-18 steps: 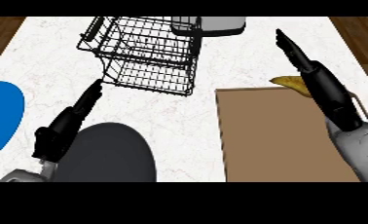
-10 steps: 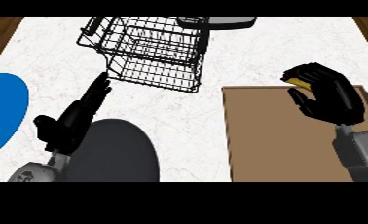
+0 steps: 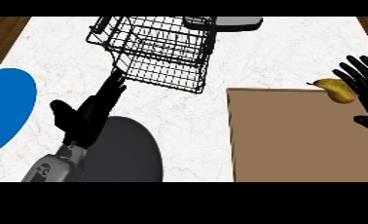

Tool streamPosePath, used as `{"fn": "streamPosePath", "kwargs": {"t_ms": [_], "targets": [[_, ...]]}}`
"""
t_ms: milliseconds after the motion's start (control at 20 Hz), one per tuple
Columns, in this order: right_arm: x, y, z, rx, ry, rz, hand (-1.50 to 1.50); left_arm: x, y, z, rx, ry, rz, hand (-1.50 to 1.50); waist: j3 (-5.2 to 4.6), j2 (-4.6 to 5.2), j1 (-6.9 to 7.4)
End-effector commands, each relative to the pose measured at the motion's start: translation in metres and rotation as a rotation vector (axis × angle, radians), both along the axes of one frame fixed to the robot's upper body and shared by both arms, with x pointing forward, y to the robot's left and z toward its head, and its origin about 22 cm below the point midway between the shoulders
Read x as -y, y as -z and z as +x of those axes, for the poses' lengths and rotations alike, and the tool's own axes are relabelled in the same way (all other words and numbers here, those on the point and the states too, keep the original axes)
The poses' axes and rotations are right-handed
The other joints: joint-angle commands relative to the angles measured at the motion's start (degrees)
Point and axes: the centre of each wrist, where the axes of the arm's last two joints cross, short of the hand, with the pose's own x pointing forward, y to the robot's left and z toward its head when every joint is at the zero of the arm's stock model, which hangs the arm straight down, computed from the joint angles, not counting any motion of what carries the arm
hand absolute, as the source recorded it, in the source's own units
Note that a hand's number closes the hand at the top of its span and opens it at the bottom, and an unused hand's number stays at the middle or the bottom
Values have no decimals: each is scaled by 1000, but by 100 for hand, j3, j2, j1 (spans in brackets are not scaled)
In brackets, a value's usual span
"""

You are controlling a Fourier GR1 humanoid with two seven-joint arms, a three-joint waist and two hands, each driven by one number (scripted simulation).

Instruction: Pick the pear from the tray and place it in the tiered basket

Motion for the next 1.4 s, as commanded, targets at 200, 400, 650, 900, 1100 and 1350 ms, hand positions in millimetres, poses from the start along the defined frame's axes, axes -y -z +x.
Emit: {"fn": "streamPosePath", "kwargs": {"t_ms": [200,400,650,900,1100,1350], "targets": [[89,-97,-11,-42,-102,-414,-150,13,-1,4,-27,6,-15,0,-19,-69,79],[88,-137,3,-74,-88,-682,-150,16,-1,13,-32,16,-9,0,-20,-28,164],[71,-141,28,-110,-186,-798,-150,12,4,29,-36,12,2,0,-35,-66,65],[35,-141,64,-131,-257,-798,-150,-13,1,21,-47,-12,-10,0,-46,-122,17],[27,-143,70,-170,-269,-904,-150,10,-13,22,-41,-12,-6,0,-45,-133,-41],[24,-110,59,-218,-309,-1018,-150,-13,12,22,-41,-36,2,0,-47,-135,-98]]}}
